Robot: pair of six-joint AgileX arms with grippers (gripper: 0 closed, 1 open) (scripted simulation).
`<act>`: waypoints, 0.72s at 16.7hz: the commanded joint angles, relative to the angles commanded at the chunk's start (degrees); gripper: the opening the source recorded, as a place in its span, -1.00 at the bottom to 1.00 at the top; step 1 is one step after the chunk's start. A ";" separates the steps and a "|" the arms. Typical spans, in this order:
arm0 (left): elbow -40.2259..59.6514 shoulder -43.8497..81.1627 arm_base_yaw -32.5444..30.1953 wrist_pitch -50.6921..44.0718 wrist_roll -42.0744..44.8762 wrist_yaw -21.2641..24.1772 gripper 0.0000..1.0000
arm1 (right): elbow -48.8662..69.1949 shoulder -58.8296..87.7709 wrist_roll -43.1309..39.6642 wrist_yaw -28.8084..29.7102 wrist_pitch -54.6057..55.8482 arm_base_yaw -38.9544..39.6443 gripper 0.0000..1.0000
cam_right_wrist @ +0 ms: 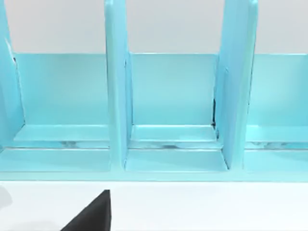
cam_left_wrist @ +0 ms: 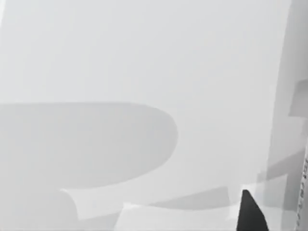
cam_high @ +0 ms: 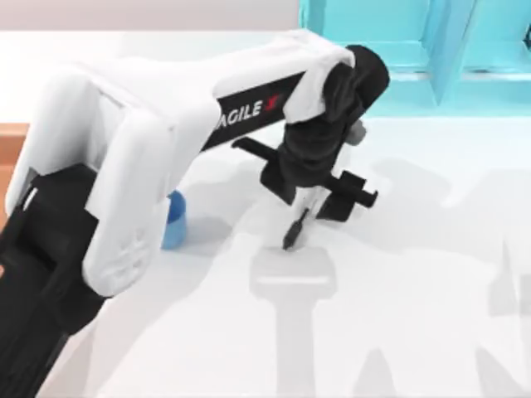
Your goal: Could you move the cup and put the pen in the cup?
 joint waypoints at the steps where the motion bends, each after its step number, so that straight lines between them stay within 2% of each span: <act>1: 0.00 0.00 0.00 0.00 0.00 0.00 -1.00 | 0.00 0.00 0.00 0.00 0.00 0.00 1.00; 6: 0.00 0.00 0.00 0.00 0.00 0.00 -1.00 | 0.00 0.00 0.00 0.00 0.00 0.00 1.00; 7: 0.00 -4.07 -1.45 -1.29 -1.66 3.95 -1.00 | 0.00 0.00 0.00 0.00 0.00 0.00 1.00; 12: -4.21 -10.40 -4.22 -3.46 -3.79 3.63 -1.00 | 0.00 0.00 0.00 0.00 0.00 0.00 1.00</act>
